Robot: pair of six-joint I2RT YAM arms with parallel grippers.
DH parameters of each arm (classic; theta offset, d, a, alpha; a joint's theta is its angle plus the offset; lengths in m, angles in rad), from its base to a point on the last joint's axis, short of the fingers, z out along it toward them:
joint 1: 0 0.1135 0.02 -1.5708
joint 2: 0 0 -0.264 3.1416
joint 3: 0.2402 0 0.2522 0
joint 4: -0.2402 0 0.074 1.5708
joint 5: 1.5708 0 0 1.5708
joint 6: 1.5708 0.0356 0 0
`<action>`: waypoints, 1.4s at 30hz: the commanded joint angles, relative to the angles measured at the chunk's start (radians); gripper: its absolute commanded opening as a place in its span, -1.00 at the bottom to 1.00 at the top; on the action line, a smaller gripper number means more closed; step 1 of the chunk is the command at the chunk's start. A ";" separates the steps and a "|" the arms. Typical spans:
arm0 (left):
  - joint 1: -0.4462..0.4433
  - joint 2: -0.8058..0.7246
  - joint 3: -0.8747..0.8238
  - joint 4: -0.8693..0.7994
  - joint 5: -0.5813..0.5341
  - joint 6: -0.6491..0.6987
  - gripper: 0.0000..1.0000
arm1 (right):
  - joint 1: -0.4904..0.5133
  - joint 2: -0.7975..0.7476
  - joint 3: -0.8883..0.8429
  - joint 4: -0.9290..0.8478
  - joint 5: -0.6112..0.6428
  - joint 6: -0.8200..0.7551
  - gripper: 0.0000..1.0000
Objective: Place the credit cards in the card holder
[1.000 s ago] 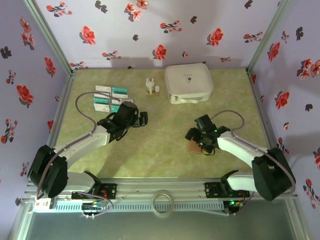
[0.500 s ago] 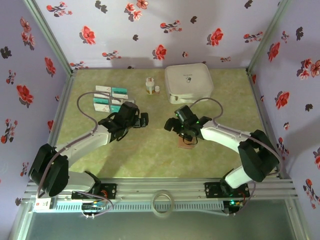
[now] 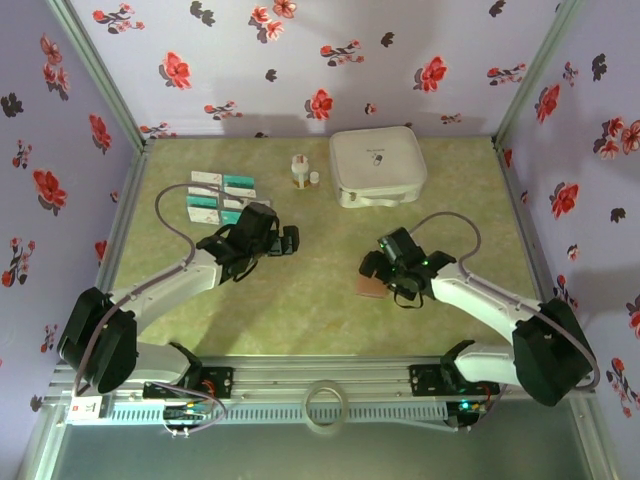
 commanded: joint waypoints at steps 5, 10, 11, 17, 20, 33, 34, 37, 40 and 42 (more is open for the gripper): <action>-0.010 0.011 0.026 0.002 0.021 -0.024 0.99 | -0.004 0.040 0.008 0.014 -0.003 0.007 0.84; -0.012 0.005 0.016 0.001 0.021 -0.028 0.99 | 0.015 0.099 0.052 0.046 -0.021 0.004 0.84; -0.013 0.003 0.015 0.001 0.022 -0.028 0.99 | 0.020 0.113 0.062 0.049 -0.023 0.003 0.84; -0.013 0.006 0.011 -0.001 0.023 -0.029 0.99 | 0.067 0.209 0.138 0.086 -0.040 0.006 0.83; -0.013 0.007 0.010 -0.001 0.024 -0.029 0.99 | 0.094 0.255 0.181 0.111 -0.053 0.009 0.81; -0.014 0.005 0.011 -0.010 0.026 -0.033 0.99 | 0.086 0.186 0.199 -0.034 0.058 -0.046 0.79; -0.014 0.006 0.012 -0.009 0.027 -0.034 0.99 | 0.072 0.165 0.179 -0.048 0.063 -0.048 0.80; -0.014 0.011 0.017 -0.009 0.031 -0.033 0.99 | 0.030 0.096 0.116 -0.066 0.068 -0.046 0.81; -0.015 0.015 0.019 -0.008 0.034 -0.034 0.99 | 0.000 0.051 0.068 -0.066 0.065 -0.039 0.82; -0.014 0.020 0.022 -0.007 0.036 -0.035 0.99 | -0.006 0.048 0.054 -0.060 0.061 -0.038 0.82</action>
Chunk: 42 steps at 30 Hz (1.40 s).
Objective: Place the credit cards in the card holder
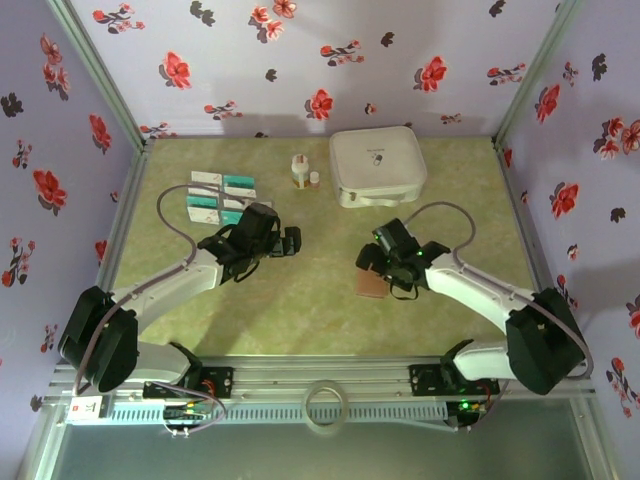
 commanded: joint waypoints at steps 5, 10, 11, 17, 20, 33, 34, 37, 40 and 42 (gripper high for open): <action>-0.012 0.025 0.029 -0.007 0.023 -0.023 0.99 | -0.006 0.048 -0.022 0.016 -0.008 -0.006 0.82; -0.015 0.031 0.035 -0.010 0.026 -0.023 0.99 | 0.010 0.126 0.018 0.054 -0.030 -0.009 0.82; -0.015 0.031 0.035 -0.011 0.026 -0.022 0.99 | 0.017 0.140 0.027 0.057 -0.033 -0.009 0.82; -0.015 0.035 0.040 -0.015 0.026 -0.021 0.99 | 0.086 0.231 0.117 0.073 -0.038 -0.006 0.82; -0.016 0.037 0.039 -0.015 0.026 -0.020 0.99 | 0.123 0.277 0.165 0.084 -0.040 0.000 0.81; -0.016 0.029 0.032 -0.026 0.029 -0.022 0.99 | 0.154 0.259 0.185 0.130 -0.048 0.014 0.81; -0.016 0.028 0.031 -0.026 0.030 -0.020 0.99 | 0.152 0.237 0.160 0.136 -0.046 0.023 0.80; -0.017 0.033 0.029 -0.025 0.034 -0.018 0.99 | 0.153 0.183 0.074 0.188 -0.063 0.063 0.74; -0.016 0.043 0.030 -0.021 0.045 -0.013 0.99 | 0.151 0.142 -0.009 0.278 -0.102 0.108 0.55; -0.016 0.050 0.033 -0.022 0.050 -0.011 0.99 | 0.151 0.128 -0.052 0.330 -0.124 0.133 0.37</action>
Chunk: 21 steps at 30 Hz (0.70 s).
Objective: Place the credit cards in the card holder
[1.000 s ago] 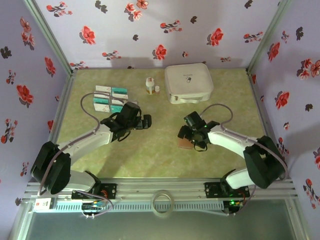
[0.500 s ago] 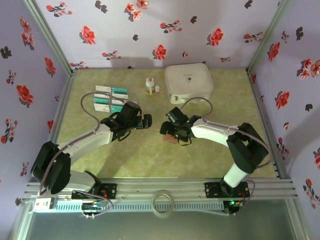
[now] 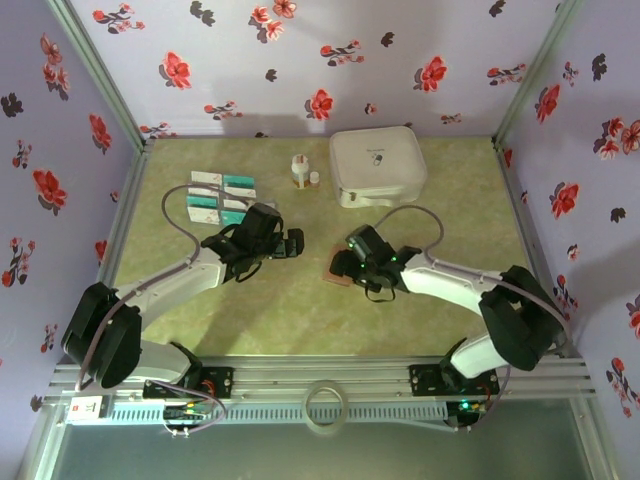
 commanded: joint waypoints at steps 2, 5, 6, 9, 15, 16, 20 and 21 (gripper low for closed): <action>-0.009 0.027 0.027 -0.014 0.024 -0.004 0.99 | -0.001 -0.027 -0.080 0.134 -0.051 0.077 0.20; -0.010 0.029 0.028 -0.018 0.027 -0.001 0.99 | -0.001 -0.018 -0.105 0.184 -0.066 0.095 0.05; -0.010 0.028 0.028 -0.019 0.027 0.000 0.99 | -0.002 -0.015 -0.113 0.196 -0.070 0.101 0.04; -0.009 0.029 0.028 -0.023 0.027 0.001 0.99 | -0.001 -0.010 -0.131 0.233 -0.072 0.111 -0.04; -0.010 0.036 0.030 -0.035 0.026 0.001 0.99 | -0.011 0.009 -0.147 0.281 -0.079 0.122 -0.09; -0.009 0.038 0.030 -0.036 0.026 0.001 0.99 | -0.013 0.013 -0.150 0.288 -0.082 0.125 -0.10; -0.009 0.041 0.034 -0.044 0.026 0.003 0.99 | -0.022 0.023 -0.163 0.321 -0.090 0.136 -0.16; -0.010 0.041 0.036 -0.046 0.026 0.004 0.99 | -0.023 0.025 -0.164 0.326 -0.092 0.137 -0.16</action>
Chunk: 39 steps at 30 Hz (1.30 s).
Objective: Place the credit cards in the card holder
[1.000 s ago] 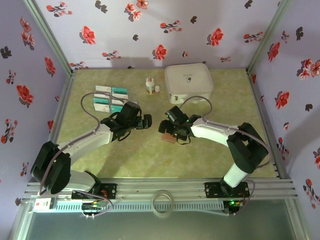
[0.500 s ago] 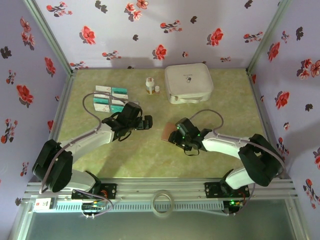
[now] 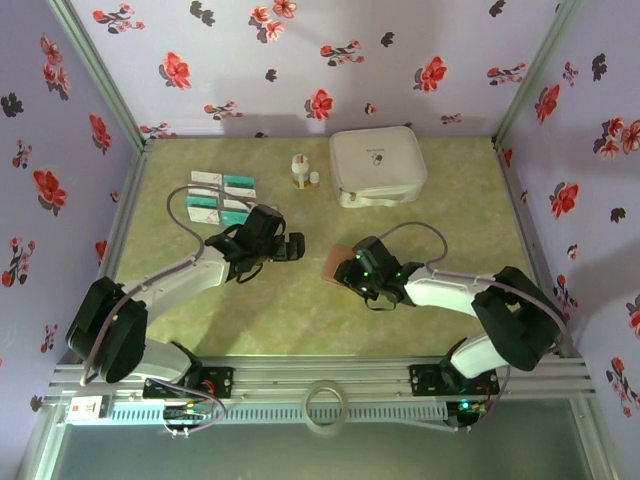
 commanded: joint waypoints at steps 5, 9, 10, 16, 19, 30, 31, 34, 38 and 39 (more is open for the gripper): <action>-0.009 0.011 0.037 -0.028 0.007 0.002 0.99 | -0.014 0.023 -0.032 0.069 -0.016 0.030 -0.20; -0.009 0.013 0.037 -0.030 0.008 0.000 0.99 | -0.022 0.029 -0.052 0.107 -0.021 0.043 -0.28; -0.010 0.013 0.037 -0.030 0.007 0.001 0.99 | -0.024 0.030 -0.059 0.117 -0.022 0.047 -0.29; -0.010 0.016 0.038 -0.037 0.007 0.001 0.99 | -0.036 0.049 -0.088 0.183 -0.034 0.066 -0.49; -0.012 0.016 0.039 -0.041 0.007 0.002 0.99 | -0.040 0.063 -0.102 0.222 -0.042 0.074 -0.69; -0.012 0.005 0.045 -0.041 0.006 0.015 0.99 | -0.052 0.025 -0.139 0.294 -0.077 0.072 -1.00; -0.010 0.004 0.055 -0.045 0.004 0.017 0.99 | -0.054 0.008 -0.135 0.284 -0.083 0.060 -1.00; 0.000 0.004 0.098 -0.070 0.009 0.022 0.99 | -0.063 -0.050 -0.110 0.240 -0.101 0.021 -1.00; 0.038 0.003 0.149 -0.076 0.085 0.024 0.99 | -0.066 -0.116 -0.063 0.178 -0.128 -0.027 -1.00; 0.053 0.005 0.157 -0.075 0.113 0.009 0.99 | -0.067 -0.131 -0.050 0.167 -0.138 -0.038 -1.00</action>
